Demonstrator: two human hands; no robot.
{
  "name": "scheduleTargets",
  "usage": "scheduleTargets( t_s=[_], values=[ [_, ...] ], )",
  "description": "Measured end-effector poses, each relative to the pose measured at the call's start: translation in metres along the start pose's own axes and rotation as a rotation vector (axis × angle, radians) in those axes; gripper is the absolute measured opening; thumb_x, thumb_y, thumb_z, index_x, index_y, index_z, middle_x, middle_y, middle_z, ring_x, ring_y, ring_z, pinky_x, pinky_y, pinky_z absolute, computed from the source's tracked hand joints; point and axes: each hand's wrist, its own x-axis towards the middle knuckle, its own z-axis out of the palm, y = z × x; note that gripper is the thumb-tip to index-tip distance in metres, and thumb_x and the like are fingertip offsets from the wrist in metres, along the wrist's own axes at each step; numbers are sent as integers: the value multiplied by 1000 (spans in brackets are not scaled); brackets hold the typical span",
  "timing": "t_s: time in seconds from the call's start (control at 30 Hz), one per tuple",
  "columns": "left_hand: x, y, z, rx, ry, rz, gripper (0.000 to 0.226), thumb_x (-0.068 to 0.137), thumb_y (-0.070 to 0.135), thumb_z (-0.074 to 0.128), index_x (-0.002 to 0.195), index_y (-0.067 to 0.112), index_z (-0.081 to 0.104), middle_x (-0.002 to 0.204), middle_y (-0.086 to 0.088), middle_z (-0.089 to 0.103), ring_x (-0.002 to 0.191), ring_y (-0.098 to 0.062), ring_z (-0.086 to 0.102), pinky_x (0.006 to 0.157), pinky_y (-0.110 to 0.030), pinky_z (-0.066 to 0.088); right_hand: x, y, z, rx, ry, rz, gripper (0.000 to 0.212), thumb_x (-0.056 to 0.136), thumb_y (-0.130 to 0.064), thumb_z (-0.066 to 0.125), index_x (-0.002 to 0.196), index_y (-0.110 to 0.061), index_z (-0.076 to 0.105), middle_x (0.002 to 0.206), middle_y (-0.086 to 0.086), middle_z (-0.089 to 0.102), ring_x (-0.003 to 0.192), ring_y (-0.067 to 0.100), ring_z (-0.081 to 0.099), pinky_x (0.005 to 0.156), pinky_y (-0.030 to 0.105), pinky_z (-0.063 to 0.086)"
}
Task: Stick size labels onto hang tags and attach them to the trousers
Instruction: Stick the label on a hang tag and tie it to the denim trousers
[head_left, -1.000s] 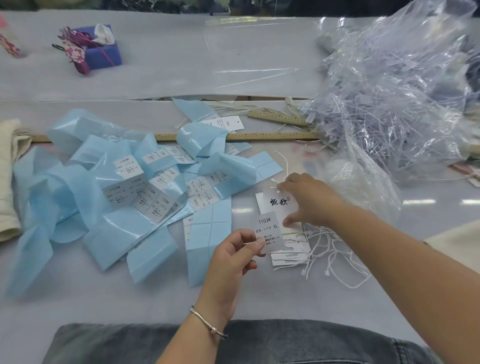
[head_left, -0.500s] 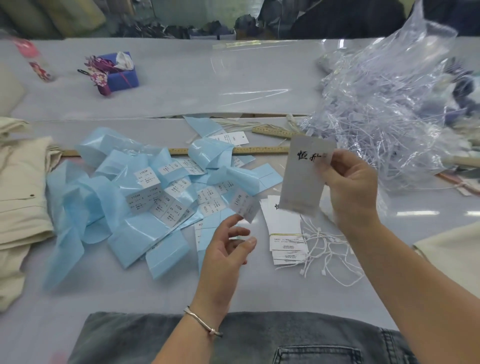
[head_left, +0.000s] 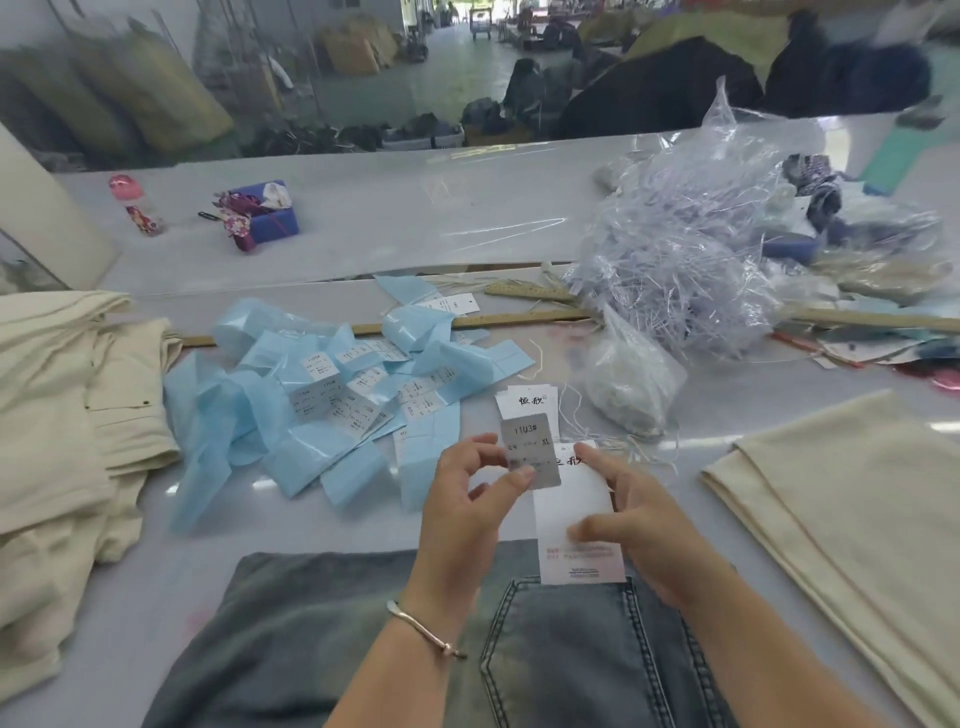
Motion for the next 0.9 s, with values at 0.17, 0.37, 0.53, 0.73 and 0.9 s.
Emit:
scheduleTargets(
  t_s=[0.17,0.37,0.53,0.73,0.9],
  values=[
    [-34,9,15,164,18,-16,13,79,20,77,85,19,66,121,12,57,104,11,54,88,-17,40,-36,0,5,-112,15,-109,104,65,8,78,151,-17,25,131,6,60,111,26,63,97,53,49],
    [-74,11,20,37,5,62,91,77,9,79,144,45,28,102,1,70,89,-10,70,70,-24,57,-82,-4,10,-153,-21,-363,106,70,7,74,149,-37,20,135,6,56,115,22,62,90,48,54],
    [-94,3,31,121,38,171,99,82,6,75,153,37,12,76,-5,72,74,-19,70,75,-35,59,-112,4,7,-82,129,-364,90,83,-3,70,151,-33,20,100,10,73,88,30,71,76,52,58],
    [-120,-5,53,328,201,447,99,75,17,82,150,31,19,70,6,53,62,-9,55,61,-13,45,-131,10,9,-294,403,-402,15,85,-9,67,88,-18,55,69,1,71,59,15,67,52,34,54],
    [-125,-1,65,5,-64,284,98,70,25,79,147,36,19,67,5,57,64,-8,57,65,-19,51,-143,5,9,-254,90,-418,21,78,0,65,85,-9,48,68,1,53,62,10,47,59,31,41]
  ],
)
